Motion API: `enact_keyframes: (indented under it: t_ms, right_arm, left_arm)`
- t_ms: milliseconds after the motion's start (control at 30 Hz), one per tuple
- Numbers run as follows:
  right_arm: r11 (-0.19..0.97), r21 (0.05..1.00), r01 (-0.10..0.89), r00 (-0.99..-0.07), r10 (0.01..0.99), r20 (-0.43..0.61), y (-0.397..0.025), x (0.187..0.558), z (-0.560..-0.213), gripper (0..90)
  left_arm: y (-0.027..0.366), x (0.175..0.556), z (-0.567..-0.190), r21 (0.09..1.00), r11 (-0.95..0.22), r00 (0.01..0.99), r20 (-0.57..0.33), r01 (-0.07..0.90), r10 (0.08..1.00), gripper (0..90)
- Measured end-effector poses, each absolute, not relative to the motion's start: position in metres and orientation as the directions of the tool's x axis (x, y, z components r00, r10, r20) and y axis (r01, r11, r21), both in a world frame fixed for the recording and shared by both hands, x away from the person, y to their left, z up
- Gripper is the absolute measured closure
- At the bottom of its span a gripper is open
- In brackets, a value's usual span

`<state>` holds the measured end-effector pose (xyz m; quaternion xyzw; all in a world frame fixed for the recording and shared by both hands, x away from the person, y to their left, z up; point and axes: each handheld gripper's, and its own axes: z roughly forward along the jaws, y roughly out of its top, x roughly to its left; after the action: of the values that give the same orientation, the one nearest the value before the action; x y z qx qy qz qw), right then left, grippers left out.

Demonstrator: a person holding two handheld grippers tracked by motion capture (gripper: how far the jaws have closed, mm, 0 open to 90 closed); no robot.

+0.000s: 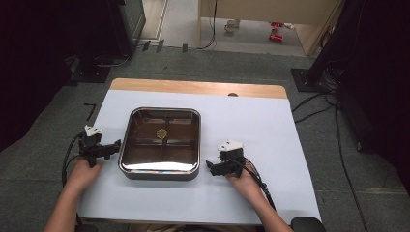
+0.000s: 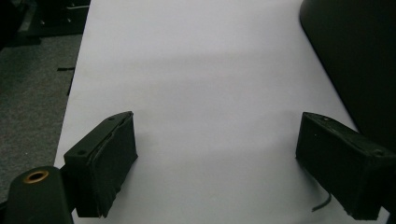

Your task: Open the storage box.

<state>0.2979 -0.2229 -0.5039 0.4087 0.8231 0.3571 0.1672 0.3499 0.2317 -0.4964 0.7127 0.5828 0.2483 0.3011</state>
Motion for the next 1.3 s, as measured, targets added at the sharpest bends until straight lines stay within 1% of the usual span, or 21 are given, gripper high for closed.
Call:
enact_keyframes:
  t_ms: [1100, 1200, 1233, 1267, 1300]
  right_arm:
    - [0.410, 0.723, 0.557, -0.608, 0.794, 0.017, -0.2226, 0.2978, -0.5037, 7.8]
    - [0.412, 0.712, 0.569, -0.600, 0.800, 0.017, -0.2211, 0.2977, -0.5020, 9.2]
    - [0.411, 0.708, 0.574, -0.596, 0.803, 0.018, -0.2203, 0.2977, -0.5010, 11.0]
    - [0.421, 0.699, 0.578, -0.602, 0.798, 0.016, -0.2197, 0.2970, -0.4987, 15.0]
    - [0.421, 0.699, 0.578, -0.602, 0.798, 0.016, -0.2197, 0.2970, -0.4987, 15.0]
  left_arm:
    - [0.2317, 0.3499, -0.4964, 0.719, -0.140, 0.197, 0.003, 0.681, 0.980, 12.2]
    - [0.2316, 0.3500, -0.4965, 0.719, -0.138, 0.196, 0.002, 0.681, 0.981, 12.2]
    - [0.2316, 0.3500, -0.4964, 0.719, -0.139, 0.197, 0.003, 0.681, 0.980, 12.3]
    - [0.2315, 0.3500, -0.4965, 0.719, -0.138, 0.196, 0.002, 0.681, 0.981, 12.2]
    - [0.2315, 0.3500, -0.4965, 0.719, -0.138, 0.196, 0.002, 0.681, 0.981, 12.2]
